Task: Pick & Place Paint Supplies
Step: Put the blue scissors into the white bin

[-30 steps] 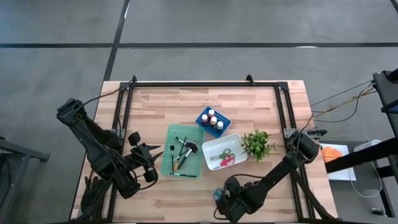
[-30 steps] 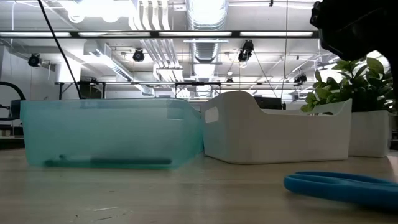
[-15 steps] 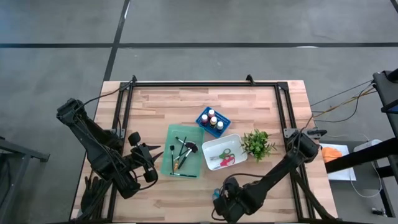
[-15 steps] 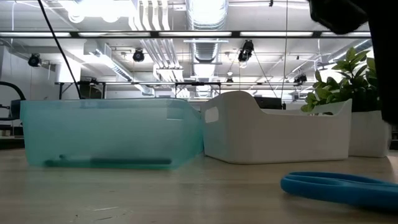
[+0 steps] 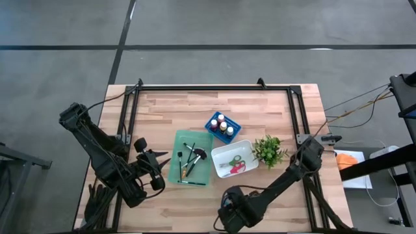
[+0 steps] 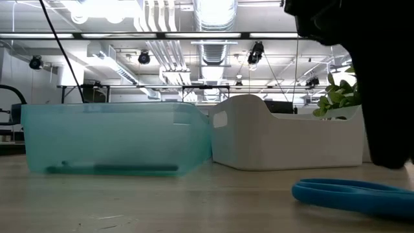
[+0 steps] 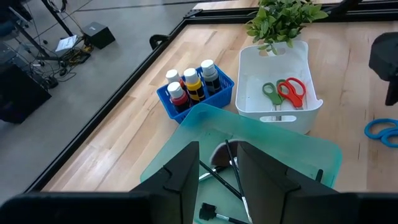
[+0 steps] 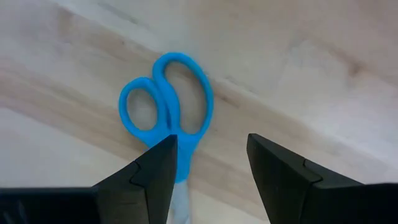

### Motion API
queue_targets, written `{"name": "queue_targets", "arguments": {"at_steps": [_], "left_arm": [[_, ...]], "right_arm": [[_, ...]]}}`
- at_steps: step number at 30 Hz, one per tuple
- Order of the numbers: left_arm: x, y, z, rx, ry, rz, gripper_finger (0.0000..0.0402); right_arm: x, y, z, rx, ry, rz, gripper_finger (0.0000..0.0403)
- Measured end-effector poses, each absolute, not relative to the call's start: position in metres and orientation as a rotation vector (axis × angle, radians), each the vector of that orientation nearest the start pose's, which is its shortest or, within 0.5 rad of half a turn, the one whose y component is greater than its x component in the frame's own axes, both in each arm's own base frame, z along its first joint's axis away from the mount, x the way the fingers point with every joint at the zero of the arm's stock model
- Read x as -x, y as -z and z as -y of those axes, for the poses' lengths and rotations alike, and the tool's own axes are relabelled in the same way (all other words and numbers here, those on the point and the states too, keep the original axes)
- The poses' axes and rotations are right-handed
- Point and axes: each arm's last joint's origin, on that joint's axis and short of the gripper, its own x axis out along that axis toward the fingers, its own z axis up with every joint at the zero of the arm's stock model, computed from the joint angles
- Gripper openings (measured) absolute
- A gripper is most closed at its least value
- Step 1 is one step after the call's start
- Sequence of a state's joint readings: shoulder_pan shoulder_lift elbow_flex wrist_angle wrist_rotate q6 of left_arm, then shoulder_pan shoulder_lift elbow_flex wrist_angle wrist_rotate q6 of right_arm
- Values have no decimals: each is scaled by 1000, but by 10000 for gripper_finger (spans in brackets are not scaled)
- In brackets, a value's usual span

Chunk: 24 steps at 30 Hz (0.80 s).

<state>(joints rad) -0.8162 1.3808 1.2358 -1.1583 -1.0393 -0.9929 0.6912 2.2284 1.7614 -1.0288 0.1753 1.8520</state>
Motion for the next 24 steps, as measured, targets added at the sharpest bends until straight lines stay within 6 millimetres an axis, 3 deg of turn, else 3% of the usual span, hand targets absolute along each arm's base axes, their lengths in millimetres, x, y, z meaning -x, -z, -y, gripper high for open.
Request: {"name": "queue_targets", "arguments": {"at_steps": [4, 13, 24], "left_arm": [[-185, -307, 160, -98, -515, -567, 117], [-185, -307, 160, -95, -514, -565, 117], [-185, -308, 161, -91, -511, -562, 117]], "right_arm": [[-343, -162, -271, -833, 932, -1178, 194], [-365, -142, -279, -831, 935, -1228, 194], [-366, -126, -284, -791, 982, -1322, 193]]}}
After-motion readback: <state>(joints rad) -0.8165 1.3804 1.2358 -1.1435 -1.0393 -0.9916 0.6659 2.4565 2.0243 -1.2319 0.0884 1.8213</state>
